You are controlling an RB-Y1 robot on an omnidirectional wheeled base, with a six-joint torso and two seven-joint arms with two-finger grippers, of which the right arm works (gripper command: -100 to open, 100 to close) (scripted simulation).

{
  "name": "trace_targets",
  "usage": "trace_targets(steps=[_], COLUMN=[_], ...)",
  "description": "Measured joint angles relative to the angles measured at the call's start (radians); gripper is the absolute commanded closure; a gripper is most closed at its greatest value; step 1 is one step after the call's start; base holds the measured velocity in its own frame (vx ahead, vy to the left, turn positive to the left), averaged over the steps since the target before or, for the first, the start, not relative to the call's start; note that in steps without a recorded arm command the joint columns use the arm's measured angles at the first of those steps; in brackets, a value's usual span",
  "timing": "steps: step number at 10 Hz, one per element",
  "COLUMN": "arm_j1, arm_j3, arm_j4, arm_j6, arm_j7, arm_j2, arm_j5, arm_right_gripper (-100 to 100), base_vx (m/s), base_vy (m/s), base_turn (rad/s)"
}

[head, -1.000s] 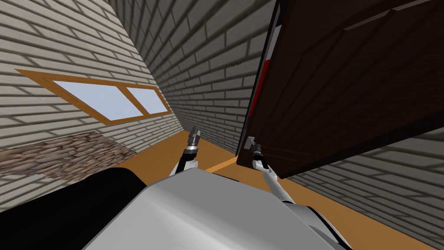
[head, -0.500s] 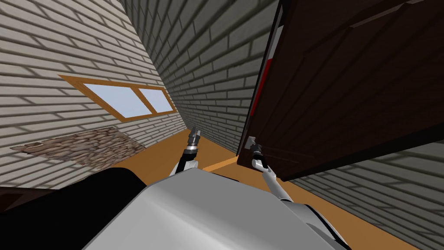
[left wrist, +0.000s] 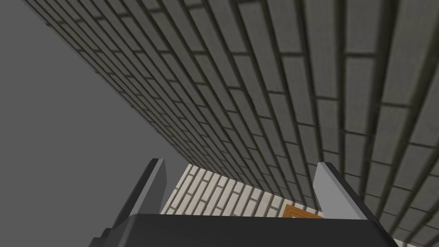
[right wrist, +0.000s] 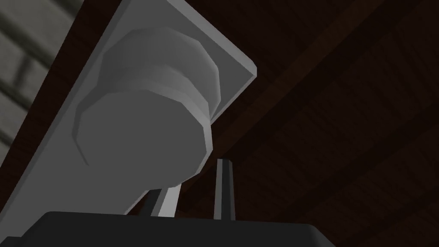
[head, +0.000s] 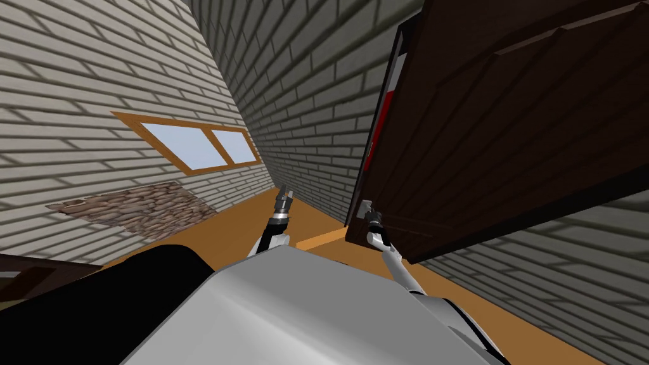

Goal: Pull the door open

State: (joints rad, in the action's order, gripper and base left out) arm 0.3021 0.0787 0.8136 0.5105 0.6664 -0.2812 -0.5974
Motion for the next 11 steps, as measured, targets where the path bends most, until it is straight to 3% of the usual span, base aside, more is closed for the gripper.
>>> trace_targets(steps=[2,4,6,8,9,11], arm_j1=[0.010,0.003,-0.036,0.006,-0.013,0.000], arm_j3=[0.007,0.003,-0.009,0.013,0.005,0.020], arm_j4=[-0.021,-0.008,0.074,0.007,0.046,0.030], arm_j6=[0.020,0.013,-0.021,-0.004,-0.019,-0.019], arm_j7=[0.041,0.040,0.042,0.093,0.101,0.142], arm_j2=[0.001,0.000,0.024,0.012,0.023,0.032], arm_j5=[-0.019,-0.023,-0.056,-0.066,-0.085,-0.108], arm_right_gripper=[-100,-100,-100,-100,-100,-100], base_vx=[-0.046,-0.018,-0.056,-0.063,-0.081,-0.067], base_vy=[-0.025,-0.018,-0.018,-0.025,-0.036,-0.033], base_turn=[-0.006,0.033,0.019,0.027,0.020,0.027])
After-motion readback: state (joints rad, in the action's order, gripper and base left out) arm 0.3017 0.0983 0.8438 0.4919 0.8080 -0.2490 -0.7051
